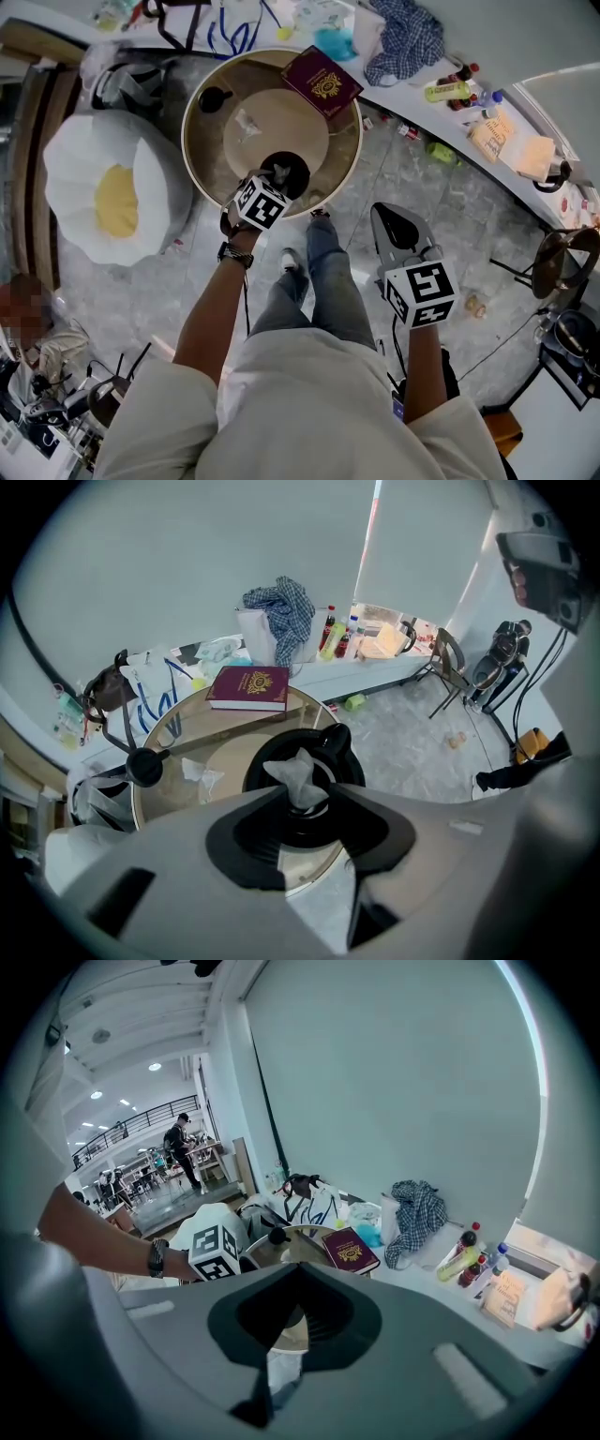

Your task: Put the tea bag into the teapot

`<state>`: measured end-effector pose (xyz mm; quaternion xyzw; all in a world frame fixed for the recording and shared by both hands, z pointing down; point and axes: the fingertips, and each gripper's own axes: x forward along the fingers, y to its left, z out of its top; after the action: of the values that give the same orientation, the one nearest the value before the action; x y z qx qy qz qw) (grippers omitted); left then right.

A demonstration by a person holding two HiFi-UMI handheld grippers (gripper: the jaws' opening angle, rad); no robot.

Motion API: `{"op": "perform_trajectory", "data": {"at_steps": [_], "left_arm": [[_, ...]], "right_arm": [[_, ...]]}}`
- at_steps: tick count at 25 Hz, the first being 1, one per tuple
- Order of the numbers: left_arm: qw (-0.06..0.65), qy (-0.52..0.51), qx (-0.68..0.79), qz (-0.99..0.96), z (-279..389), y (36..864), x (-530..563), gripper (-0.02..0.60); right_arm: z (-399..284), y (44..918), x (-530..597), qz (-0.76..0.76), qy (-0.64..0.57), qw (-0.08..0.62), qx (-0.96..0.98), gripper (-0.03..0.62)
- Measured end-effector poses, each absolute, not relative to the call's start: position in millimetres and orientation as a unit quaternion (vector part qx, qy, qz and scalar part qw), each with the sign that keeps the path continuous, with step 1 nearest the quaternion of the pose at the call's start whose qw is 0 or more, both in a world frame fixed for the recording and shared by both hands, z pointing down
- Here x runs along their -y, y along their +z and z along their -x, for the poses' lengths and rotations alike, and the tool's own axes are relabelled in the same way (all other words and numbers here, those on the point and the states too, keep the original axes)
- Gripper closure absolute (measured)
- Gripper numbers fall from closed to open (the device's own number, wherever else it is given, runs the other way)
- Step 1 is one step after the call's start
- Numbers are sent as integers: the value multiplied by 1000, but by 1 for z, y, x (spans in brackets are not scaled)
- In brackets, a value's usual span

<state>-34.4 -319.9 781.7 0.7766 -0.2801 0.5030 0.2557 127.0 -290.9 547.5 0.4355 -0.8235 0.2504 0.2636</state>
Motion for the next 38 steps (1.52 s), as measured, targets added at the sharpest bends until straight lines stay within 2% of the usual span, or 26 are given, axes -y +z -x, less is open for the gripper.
{"op": "perform_trajectory", "data": {"at_steps": [5, 12, 23, 38], "left_arm": [[251, 503, 280, -778, 34, 782, 319, 445], [246, 511, 274, -777, 32, 786, 325, 513], [255, 492, 281, -784, 32, 773, 321, 550], [264, 388, 340, -815, 56, 687, 312, 575]], "right_arm": [[-128, 550, 287, -436, 253, 264, 822, 589], [-128, 552, 286, -431, 256, 268, 822, 589], [-129, 549, 288, -432, 250, 272, 823, 589], [-123, 524, 263, -423, 225, 278, 833, 589]]}}
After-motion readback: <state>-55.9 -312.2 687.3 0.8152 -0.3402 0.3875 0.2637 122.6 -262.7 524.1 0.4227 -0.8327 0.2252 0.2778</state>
